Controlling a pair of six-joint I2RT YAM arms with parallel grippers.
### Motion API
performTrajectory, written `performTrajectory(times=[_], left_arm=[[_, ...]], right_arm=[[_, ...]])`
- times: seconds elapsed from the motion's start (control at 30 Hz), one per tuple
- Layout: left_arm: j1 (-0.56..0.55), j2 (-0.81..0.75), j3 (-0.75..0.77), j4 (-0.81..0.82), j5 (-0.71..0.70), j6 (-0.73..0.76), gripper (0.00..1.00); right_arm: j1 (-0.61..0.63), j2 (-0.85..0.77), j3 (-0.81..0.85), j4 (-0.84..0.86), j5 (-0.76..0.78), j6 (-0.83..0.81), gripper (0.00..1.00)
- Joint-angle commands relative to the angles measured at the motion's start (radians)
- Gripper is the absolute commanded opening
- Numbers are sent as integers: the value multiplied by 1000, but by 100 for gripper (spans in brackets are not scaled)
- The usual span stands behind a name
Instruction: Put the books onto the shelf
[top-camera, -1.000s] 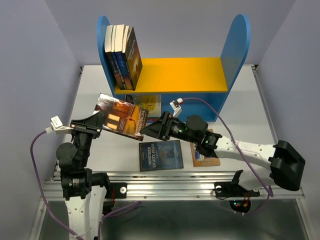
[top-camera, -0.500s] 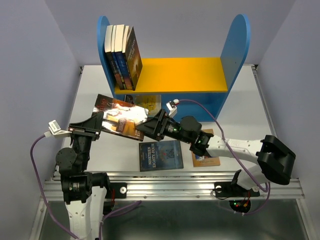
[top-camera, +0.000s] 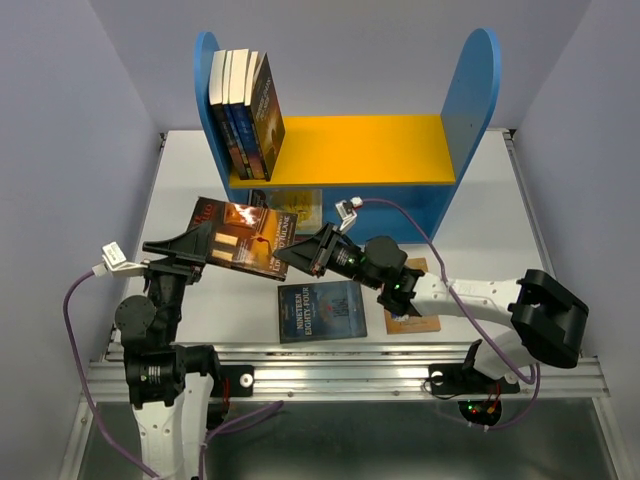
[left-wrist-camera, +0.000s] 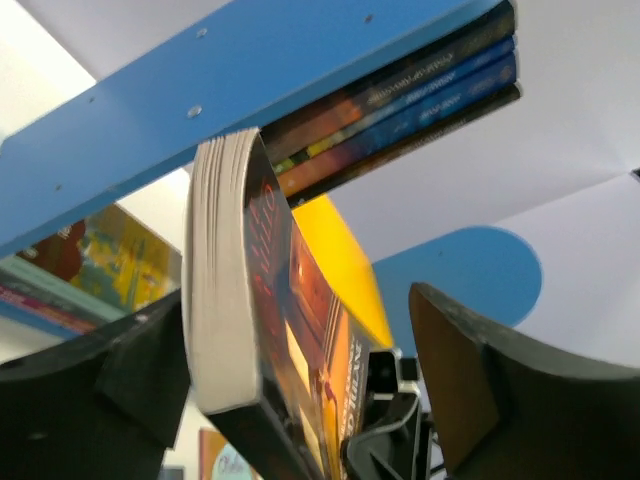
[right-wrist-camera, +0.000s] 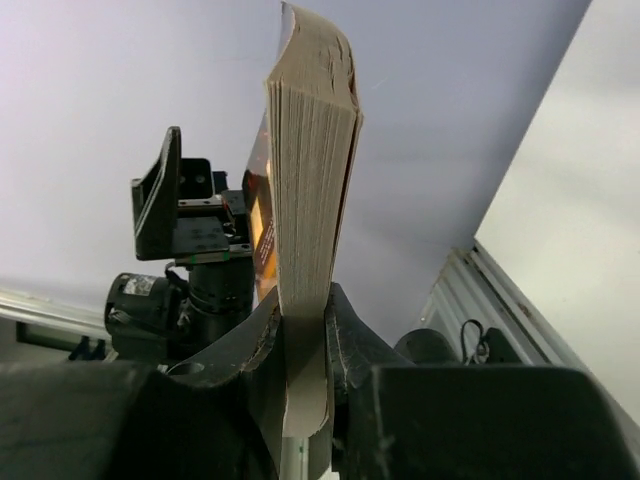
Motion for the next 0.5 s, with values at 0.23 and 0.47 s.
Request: performTrajectory(times=[0.23, 0.47], left_arm=[[-3, 40, 64, -345, 1, 292, 99], [-3, 239, 27, -308, 107, 395, 99]], right_arm=[[0, -211, -232, -21, 142, -187, 1], [-79, -228, -310, -31, -4, -271, 1]])
